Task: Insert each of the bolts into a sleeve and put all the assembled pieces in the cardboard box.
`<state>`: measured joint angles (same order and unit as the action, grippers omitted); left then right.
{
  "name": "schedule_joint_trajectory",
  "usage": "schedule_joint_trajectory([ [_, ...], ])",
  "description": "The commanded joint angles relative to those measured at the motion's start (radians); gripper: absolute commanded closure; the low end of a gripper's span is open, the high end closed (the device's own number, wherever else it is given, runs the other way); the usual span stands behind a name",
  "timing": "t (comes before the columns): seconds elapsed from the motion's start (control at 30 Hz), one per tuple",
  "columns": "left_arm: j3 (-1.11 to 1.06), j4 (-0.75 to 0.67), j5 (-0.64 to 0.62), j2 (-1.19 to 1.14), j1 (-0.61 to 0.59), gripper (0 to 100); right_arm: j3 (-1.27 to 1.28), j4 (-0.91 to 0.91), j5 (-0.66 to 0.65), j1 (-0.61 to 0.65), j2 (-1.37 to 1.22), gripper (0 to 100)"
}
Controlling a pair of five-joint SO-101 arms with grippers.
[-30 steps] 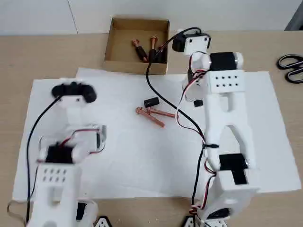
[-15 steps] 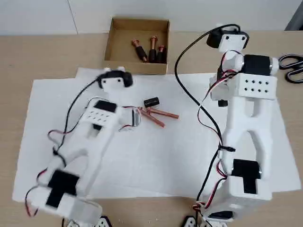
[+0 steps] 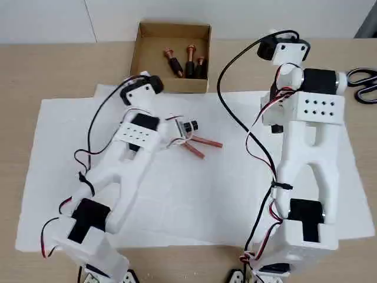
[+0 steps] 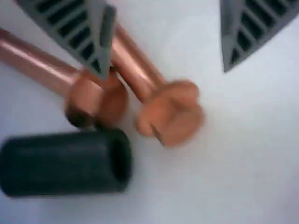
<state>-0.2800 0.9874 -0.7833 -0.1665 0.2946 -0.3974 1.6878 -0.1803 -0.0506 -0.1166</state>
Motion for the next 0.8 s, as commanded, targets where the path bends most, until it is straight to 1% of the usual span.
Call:
schedule_joint_trajectory([
  [0.0,0.044,-0.02,-0.011,0.008,0.043,85,-0.003,0.004,0.011,-0.007,0.056,99.5],
  [0.17,0.045,-0.021,-0.017,0.008,0.069,85,-0.003,0.004,0.011,-0.007,0.056,99.5],
  [0.27,0.044,-0.021,-0.069,0.005,0.061,85,-0.003,0.004,0.011,-0.007,0.056,99.5],
  [0.53,0.048,-0.064,-0.084,-0.121,0.063,85,-0.002,0.004,0.011,-0.007,0.056,99.5],
  [0.67,0.061,-0.06,-0.123,-0.12,0.061,85,-0.002,0.004,0.011,-0.008,0.056,99.5],
  [0.73,0.061,-0.06,-0.124,-0.12,0.061,86,-0.002,0.004,0.011,-0.008,0.056,99.5],
  [0.77,0.061,-0.06,-0.124,-0.12,0.061,88,-0.002,0.004,0.011,-0.008,0.056,99.5],
])
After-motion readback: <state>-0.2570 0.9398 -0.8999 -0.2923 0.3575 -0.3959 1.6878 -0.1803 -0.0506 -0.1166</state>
